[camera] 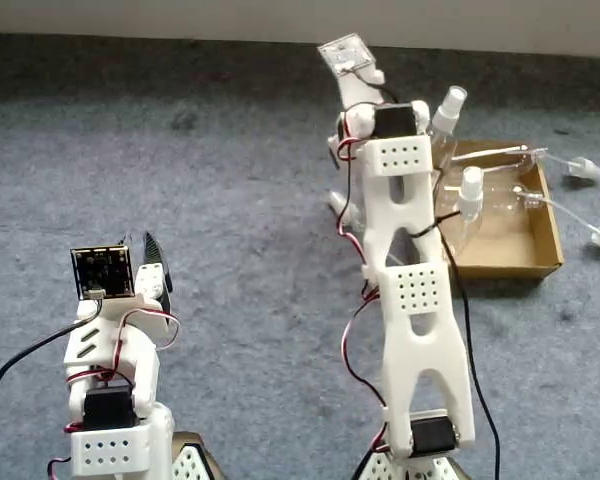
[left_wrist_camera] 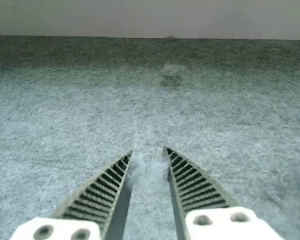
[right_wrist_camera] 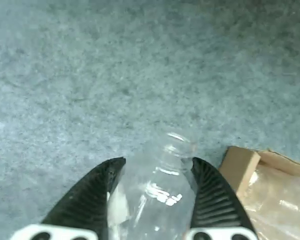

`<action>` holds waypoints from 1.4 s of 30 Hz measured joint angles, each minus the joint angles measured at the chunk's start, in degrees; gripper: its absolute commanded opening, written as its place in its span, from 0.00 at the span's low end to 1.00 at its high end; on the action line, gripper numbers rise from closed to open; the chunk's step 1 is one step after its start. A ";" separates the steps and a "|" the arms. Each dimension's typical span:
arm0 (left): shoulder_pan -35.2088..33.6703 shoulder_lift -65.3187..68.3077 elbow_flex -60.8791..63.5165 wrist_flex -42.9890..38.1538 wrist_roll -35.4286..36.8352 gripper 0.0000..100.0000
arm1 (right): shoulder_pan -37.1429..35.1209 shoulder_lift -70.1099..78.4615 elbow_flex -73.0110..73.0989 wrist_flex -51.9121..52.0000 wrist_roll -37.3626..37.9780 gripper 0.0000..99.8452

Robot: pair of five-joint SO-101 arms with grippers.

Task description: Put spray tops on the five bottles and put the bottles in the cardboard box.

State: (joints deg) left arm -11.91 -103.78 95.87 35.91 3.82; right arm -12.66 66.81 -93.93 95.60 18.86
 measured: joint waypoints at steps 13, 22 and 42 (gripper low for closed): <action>0.00 0.00 0.00 0.00 0.00 0.06 | 1.41 6.24 0.09 2.02 11.16 0.07; 0.35 0.09 0.00 0.00 0.00 0.06 | -0.53 6.24 0.09 4.48 7.30 0.07; 0.62 0.09 0.00 0.00 0.00 0.06 | -6.59 6.15 0.18 4.48 -3.25 0.07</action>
State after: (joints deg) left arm -11.30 -103.69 95.87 35.91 3.82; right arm -19.25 72.97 -93.76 100.09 15.60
